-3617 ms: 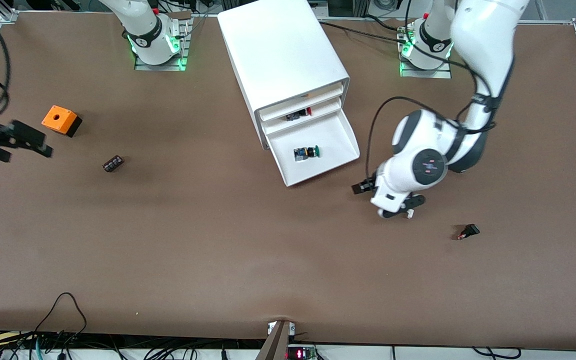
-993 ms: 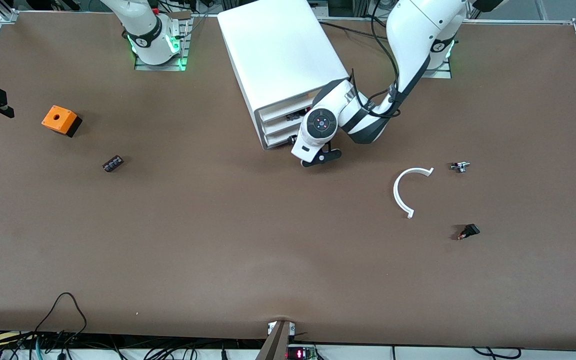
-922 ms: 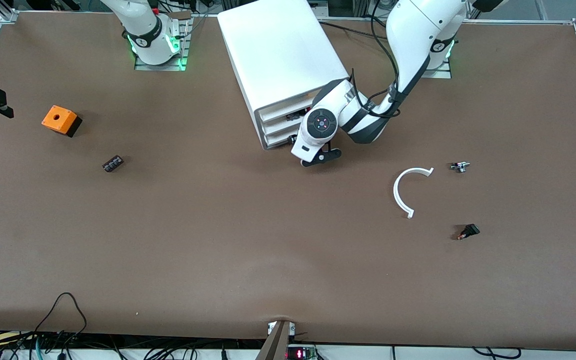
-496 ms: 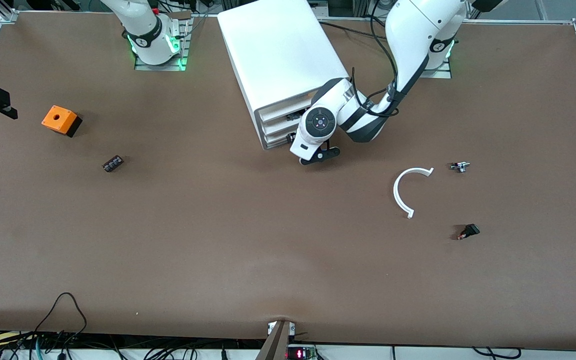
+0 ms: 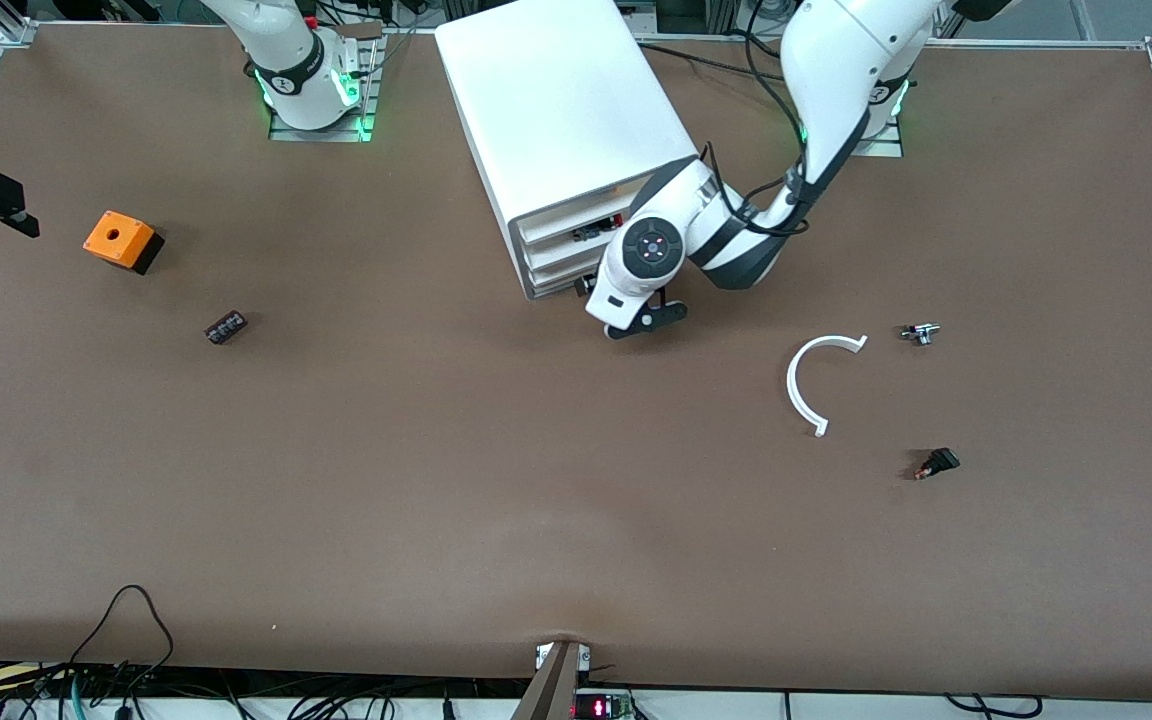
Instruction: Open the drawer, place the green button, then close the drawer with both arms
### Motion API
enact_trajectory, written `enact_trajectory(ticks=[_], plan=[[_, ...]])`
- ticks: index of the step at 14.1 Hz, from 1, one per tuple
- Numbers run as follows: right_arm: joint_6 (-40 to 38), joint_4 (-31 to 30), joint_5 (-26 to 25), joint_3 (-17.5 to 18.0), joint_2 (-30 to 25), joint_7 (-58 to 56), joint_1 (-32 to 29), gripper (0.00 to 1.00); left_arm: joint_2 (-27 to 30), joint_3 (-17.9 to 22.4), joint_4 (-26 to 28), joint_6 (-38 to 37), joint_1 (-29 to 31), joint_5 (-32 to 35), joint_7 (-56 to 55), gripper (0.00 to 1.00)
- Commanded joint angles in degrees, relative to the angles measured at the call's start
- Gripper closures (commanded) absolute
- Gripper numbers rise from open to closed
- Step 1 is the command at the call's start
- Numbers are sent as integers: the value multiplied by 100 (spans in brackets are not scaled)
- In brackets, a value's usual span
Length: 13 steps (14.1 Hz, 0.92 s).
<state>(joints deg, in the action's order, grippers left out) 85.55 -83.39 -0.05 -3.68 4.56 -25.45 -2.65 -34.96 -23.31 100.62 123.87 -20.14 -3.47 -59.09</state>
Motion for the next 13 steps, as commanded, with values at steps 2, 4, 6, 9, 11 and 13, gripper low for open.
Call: enact_trajectory(ticks=[2, 4, 6, 9, 11, 13], plan=[[-3, -72, 93, 42, -78, -109, -113, 0, 507, -15, -16, -83, 404, 706, 47, 0], [-3, -72, 41, 42, -34, -109, -104, 0, 708, -42, -16, -91, 624, 970, 99, 0], [-12, -72, 40, 34, -34, -100, -113, 0, 911, -24, -25, -336, 791, 971, 798, 0], [15, -63, -30, 77, -34, 812, -86, 0, 1218, -7, -42, -776, 1379, 971, 2274, 0], [-3, -63, 40, 7, -26, 195, -130, 0, 1360, -33, -374, -1222, 1906, 971, 3556, 0], [-20, -63, 23, 7, -34, -48, -104, 0, 1395, 11, -1207, -2449, 2127, 980, 4490, 0]])
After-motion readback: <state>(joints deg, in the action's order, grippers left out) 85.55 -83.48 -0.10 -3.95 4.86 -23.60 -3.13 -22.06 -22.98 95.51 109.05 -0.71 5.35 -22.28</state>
